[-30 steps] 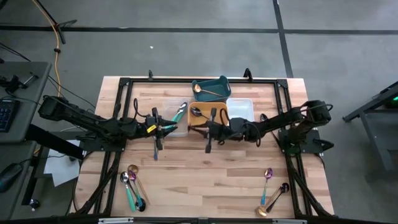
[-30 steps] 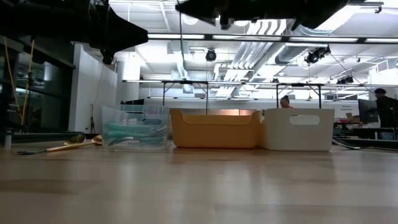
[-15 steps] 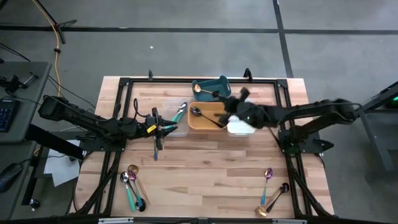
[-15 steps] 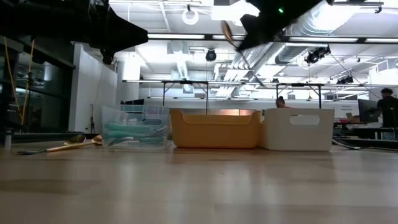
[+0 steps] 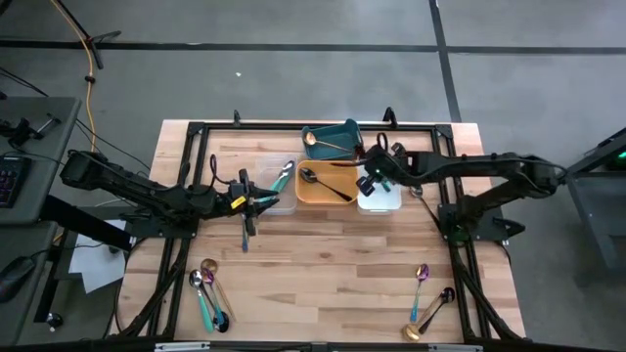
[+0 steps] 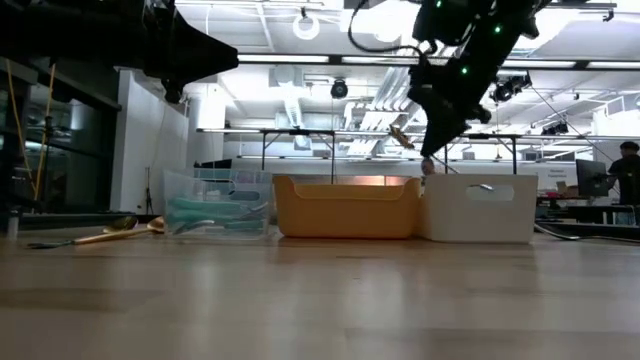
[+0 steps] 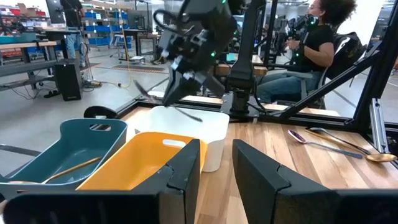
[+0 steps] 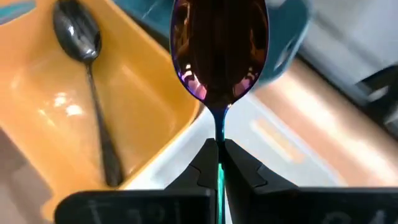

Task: Sort silverware by color (type)
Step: Put the distorted-color spoon into the white bin, then put the gold-colored spoon into the green bin

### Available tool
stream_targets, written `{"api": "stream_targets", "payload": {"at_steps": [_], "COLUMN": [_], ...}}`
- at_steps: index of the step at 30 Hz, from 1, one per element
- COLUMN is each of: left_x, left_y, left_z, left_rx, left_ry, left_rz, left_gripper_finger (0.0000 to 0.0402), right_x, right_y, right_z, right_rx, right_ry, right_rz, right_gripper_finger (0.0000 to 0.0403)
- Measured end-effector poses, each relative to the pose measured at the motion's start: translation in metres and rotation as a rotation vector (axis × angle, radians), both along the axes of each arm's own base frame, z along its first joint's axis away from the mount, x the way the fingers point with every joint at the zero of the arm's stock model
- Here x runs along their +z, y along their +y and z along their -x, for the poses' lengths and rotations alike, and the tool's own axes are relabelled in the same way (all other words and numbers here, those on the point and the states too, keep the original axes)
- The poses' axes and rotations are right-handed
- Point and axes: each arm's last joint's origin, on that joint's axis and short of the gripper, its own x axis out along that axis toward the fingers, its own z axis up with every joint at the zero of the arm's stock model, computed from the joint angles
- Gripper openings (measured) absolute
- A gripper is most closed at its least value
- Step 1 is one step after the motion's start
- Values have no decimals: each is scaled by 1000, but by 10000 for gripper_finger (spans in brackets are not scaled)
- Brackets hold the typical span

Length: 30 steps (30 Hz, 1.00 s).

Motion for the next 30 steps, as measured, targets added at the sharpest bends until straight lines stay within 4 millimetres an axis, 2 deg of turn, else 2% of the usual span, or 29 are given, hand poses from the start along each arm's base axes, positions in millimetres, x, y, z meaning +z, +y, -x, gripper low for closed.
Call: {"api": "stream_targets", "payload": {"at_steps": [7, 15, 23, 30], "left_x": [0, 0, 0, 0], "left_y": [0, 0, 0, 0], "left_z": [0, 0, 0, 0], "left_rx": [0, 0, 0, 0], "left_ry": [0, 0, 0, 0], "left_rz": [0, 0, 0, 0], "left_gripper_finger": [87, 87, 87, 87], "right_x": [-19, -21, -22, -22], "right_y": [-14, -19, -19, -19], "right_z": [4, 8, 9, 8], "right_rx": [-141, -183, -166, -163], "right_ry": [62, 32, 44, 45], "right_rz": [-141, -289, -292, -292], "right_gripper_finger": [1, 3, 33, 39]}}
